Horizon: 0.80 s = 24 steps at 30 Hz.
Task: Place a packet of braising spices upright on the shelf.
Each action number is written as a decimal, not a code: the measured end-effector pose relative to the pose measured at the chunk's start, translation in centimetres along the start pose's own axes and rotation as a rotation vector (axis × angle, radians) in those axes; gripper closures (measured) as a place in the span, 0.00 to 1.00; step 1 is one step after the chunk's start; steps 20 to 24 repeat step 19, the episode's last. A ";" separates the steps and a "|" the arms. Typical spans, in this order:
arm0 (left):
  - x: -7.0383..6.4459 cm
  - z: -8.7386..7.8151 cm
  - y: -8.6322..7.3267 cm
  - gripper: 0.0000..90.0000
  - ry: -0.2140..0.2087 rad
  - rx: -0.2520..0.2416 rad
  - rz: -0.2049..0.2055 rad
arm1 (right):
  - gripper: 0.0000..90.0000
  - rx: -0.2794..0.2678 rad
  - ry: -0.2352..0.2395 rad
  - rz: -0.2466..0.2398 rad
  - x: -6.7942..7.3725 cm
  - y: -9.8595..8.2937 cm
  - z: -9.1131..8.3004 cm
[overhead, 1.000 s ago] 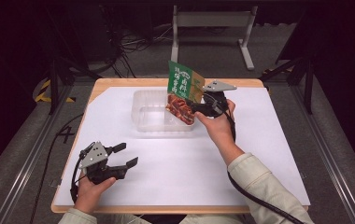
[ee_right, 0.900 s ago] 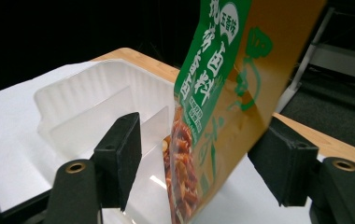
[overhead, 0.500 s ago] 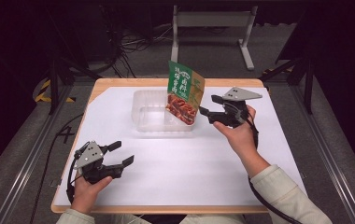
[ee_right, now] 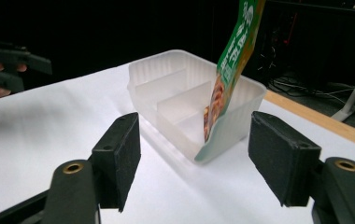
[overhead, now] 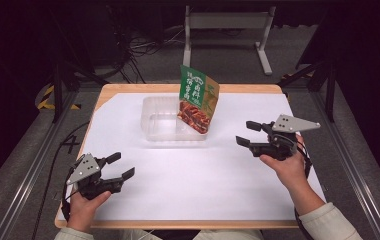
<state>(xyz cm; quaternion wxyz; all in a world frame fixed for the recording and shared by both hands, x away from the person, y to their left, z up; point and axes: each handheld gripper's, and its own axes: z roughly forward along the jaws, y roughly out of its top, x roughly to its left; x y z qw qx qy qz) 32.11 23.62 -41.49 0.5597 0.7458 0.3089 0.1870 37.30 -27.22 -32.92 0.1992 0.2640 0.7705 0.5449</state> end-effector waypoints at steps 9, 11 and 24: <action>0.1 0.5 -0.5 0.31 0.002 0.037 0.004 | 0.39 0.005 -0.001 0.098 0.0 -6.8 -1.1; 0.3 0.8 -0.6 0.32 -0.001 0.049 0.004 | 0.39 0.038 -0.012 0.120 -0.3 -7.8 -0.8; 0.7 1.4 -1.4 0.33 0.010 0.064 -0.018 | 0.39 0.075 -0.029 0.119 -0.6 -9.0 0.1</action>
